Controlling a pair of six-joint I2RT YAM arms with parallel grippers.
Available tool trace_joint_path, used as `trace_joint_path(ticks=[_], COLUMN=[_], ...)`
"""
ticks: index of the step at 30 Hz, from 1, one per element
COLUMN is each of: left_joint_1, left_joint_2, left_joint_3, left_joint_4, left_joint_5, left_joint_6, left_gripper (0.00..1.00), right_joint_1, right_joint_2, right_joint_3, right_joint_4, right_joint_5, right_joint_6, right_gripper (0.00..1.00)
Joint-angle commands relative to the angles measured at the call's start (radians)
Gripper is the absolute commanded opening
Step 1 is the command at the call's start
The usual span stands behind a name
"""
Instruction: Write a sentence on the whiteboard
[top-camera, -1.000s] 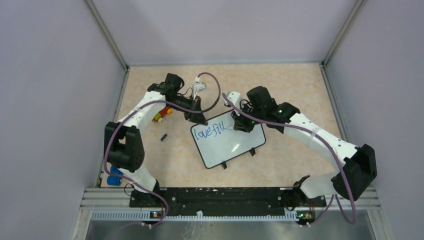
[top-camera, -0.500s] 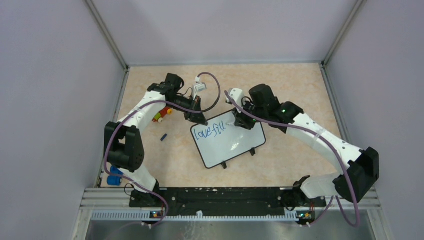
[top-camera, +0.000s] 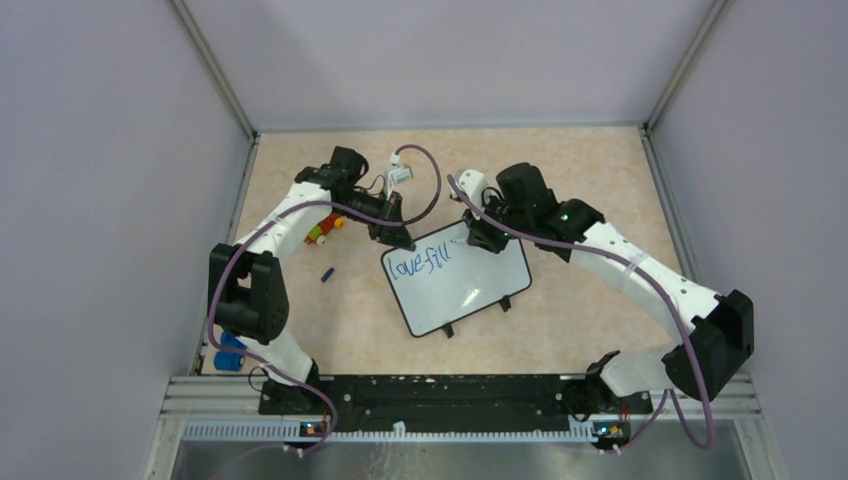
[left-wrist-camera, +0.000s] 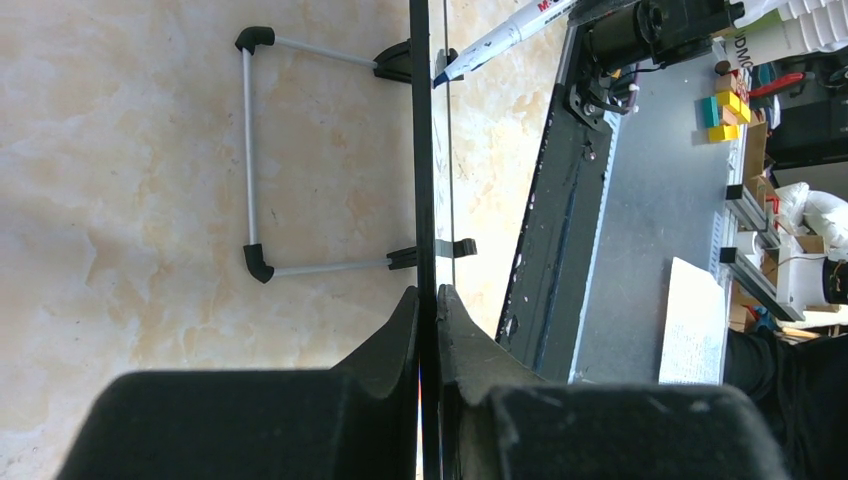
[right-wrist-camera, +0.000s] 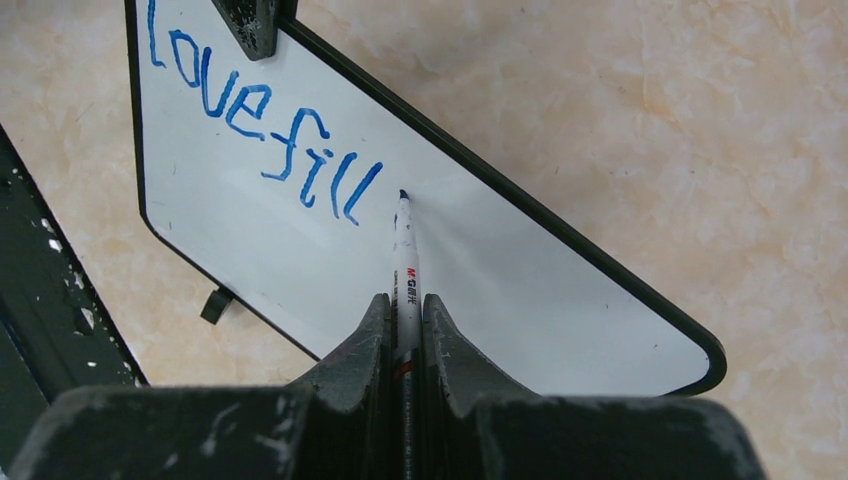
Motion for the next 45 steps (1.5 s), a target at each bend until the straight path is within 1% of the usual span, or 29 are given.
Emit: trace_joint_path(ticks=[1, 11, 26, 36, 45], left_joint_1=[-0.017, -0.017, -0.017, -0.017, -0.017], left_joint_2=[-0.008, -0.003, 0.002, 0.000, 0.002], left_joint_3=[0.022, 0.025, 0.029, 0.028, 0.027], left_joint_4=[-0.011, -0.012, -0.013, -0.010, -0.010], left_joint_5=[0.037, 0.037, 0.032, 0.030, 0.030], left_joint_6=[0.028, 0.029, 0.028, 0.023, 0.023], left_gripper=[0.00, 0.00, 0.00, 0.00, 0.00], right_joint_1=[-0.011, -0.011, -0.011, -0.014, -0.029], right_joint_2=[0.025, 0.033, 0.007, -0.027, -0.045], right_joint_3=[0.056, 0.038, -0.019, -0.025, -0.054], right_joint_4=[0.045, 0.032, 0.019, 0.007, -0.003], right_joint_5=[0.003, -0.030, -0.032, 0.024, 0.033], right_joint_6=[0.000, -0.006, -0.027, -0.035, -0.043], right_gripper=[0.00, 0.00, 0.00, 0.00, 0.00])
